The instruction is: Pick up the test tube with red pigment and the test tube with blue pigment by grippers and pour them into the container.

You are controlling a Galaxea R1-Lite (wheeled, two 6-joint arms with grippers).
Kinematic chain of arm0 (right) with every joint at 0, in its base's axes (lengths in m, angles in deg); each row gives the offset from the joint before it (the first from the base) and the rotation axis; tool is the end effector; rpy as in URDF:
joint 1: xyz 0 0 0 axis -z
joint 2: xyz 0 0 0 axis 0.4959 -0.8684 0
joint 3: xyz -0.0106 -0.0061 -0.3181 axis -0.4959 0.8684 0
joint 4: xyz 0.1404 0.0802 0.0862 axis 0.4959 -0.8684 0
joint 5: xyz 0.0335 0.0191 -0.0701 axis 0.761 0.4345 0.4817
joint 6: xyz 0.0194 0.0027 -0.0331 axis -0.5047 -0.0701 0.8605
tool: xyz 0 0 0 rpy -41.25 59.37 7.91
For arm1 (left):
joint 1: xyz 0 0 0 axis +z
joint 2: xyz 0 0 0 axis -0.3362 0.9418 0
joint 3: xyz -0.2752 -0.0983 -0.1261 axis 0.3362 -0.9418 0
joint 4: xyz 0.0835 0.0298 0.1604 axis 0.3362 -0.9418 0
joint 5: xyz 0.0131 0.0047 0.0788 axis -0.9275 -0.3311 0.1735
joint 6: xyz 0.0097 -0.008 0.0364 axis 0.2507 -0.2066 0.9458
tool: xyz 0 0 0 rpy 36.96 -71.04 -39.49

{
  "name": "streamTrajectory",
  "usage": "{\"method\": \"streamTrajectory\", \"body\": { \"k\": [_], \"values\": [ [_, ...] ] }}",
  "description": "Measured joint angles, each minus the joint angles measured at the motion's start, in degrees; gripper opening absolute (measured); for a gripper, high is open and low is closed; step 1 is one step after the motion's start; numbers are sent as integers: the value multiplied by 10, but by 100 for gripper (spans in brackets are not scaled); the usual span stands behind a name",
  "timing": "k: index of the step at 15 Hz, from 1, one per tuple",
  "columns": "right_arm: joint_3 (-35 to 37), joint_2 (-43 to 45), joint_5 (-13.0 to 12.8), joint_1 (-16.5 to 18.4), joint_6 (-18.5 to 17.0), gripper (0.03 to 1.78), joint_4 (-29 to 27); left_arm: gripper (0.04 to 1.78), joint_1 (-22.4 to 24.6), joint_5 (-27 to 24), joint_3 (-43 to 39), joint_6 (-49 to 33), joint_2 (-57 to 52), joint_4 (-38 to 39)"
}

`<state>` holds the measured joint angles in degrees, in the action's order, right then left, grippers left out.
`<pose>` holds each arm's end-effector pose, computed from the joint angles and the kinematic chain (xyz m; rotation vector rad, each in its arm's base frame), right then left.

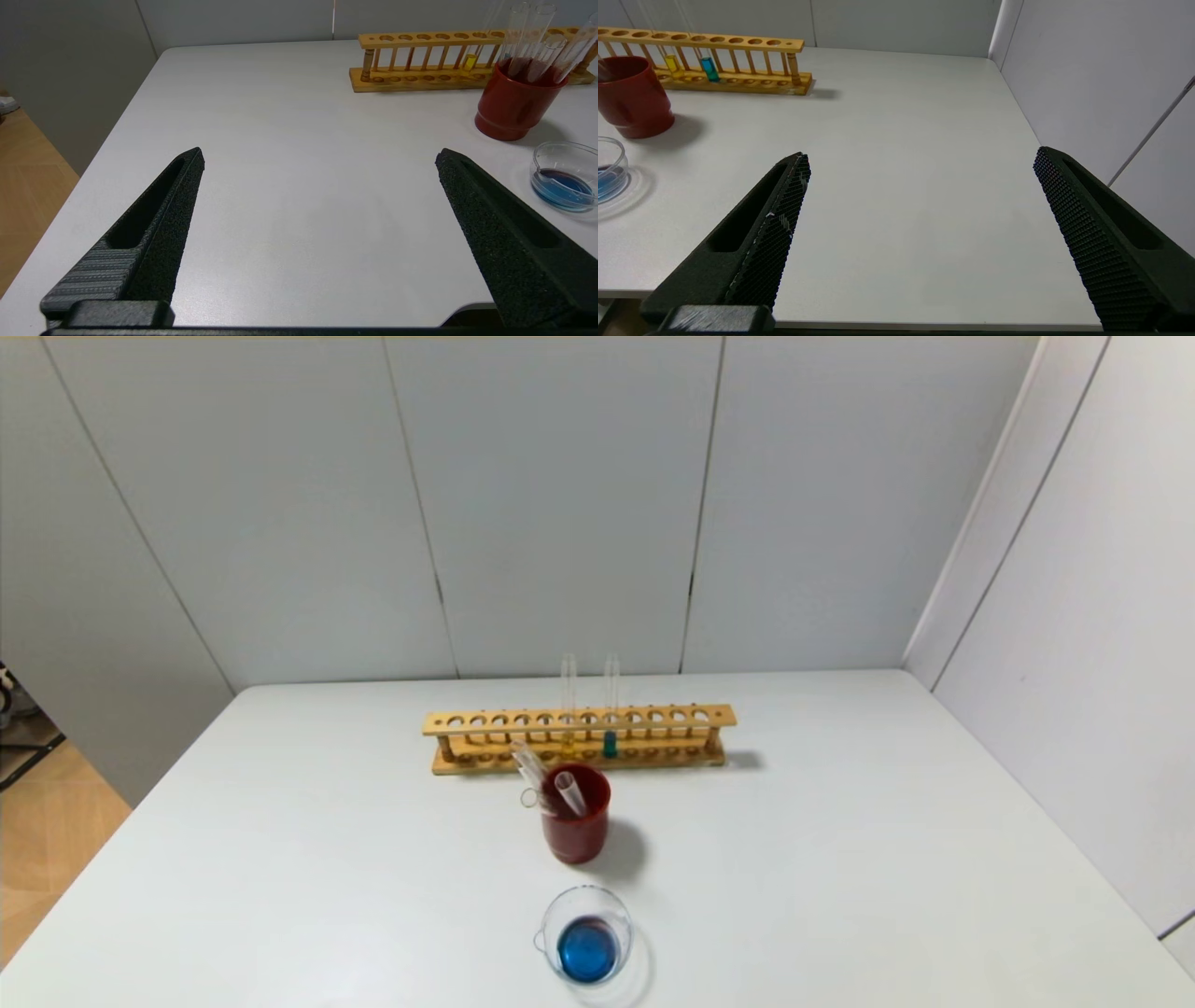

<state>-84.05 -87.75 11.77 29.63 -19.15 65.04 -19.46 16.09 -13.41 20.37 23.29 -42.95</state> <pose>-0.0330 0.0005 0.0756 -0.0540 -0.0029 0.0166 -0.0328 -0.0003 0.0760 -0.0066 -0.0062 0.0014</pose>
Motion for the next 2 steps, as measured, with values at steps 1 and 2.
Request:
{"method": "streamTrajectory", "body": {
  "k": [1,2],
  "values": [
    [0,0,0,0,0,174,0,175,0,0,0,0,0,0],
    [0,0,-1,0,-1,174,0,175,0,0,0,0,0,0]
  ]
}}
